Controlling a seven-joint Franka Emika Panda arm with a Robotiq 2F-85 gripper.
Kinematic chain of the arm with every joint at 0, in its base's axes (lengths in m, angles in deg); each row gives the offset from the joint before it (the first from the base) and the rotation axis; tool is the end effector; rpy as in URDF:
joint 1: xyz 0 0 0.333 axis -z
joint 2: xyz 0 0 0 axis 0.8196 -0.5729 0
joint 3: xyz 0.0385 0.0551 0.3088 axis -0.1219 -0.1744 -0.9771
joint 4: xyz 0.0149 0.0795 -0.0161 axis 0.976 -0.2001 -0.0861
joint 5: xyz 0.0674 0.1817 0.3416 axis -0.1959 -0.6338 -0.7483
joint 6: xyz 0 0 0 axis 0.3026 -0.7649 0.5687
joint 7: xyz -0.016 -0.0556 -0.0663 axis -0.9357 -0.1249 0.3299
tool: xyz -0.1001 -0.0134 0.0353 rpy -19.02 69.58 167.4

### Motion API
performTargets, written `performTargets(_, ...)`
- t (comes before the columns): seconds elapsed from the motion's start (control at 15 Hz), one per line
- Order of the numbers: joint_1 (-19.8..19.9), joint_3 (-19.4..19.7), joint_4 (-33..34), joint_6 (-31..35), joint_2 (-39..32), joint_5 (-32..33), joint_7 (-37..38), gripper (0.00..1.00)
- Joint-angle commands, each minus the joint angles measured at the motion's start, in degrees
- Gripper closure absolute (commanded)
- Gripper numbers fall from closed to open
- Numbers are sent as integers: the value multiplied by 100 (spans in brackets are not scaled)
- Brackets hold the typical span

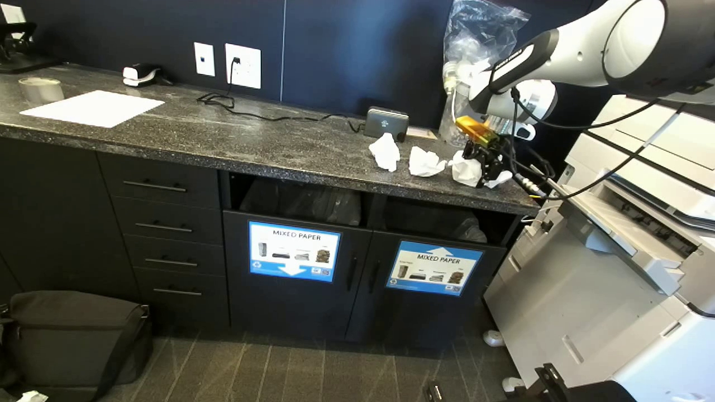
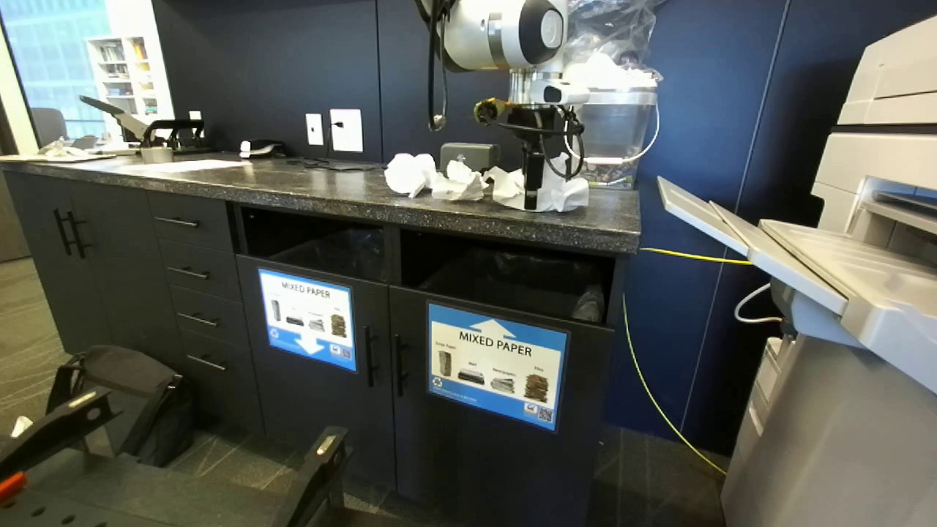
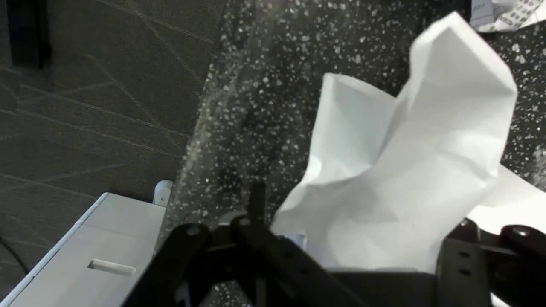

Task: Pick up two paper trash from the base top and put them in the mixed paper bin on the left

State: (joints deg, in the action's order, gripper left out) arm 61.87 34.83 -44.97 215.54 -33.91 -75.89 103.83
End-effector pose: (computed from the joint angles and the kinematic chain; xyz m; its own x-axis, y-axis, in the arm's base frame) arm 0.7298 -0.1912 0.2724 0.1858 -0.9813 0.0496 -0.9774 -0.1898 -0.0936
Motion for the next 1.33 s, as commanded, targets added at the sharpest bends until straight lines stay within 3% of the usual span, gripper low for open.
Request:
performTargets(0.0,-23,64,212,-56,-107,161,50,54)
performTargets(0.33,6,47,176,-94,-83,160,-25,92)
performTargets(0.4,28,25,159,-120,-65,147,-83,94)
performTargets(0.6,66,10,64,-147,6,135,-200,99)
performTargets(0.93,106,20,-309,-369,272,140,-430,94)
performTargets(1.27,-32,160,-1725,-27,1141,277,-672,93)
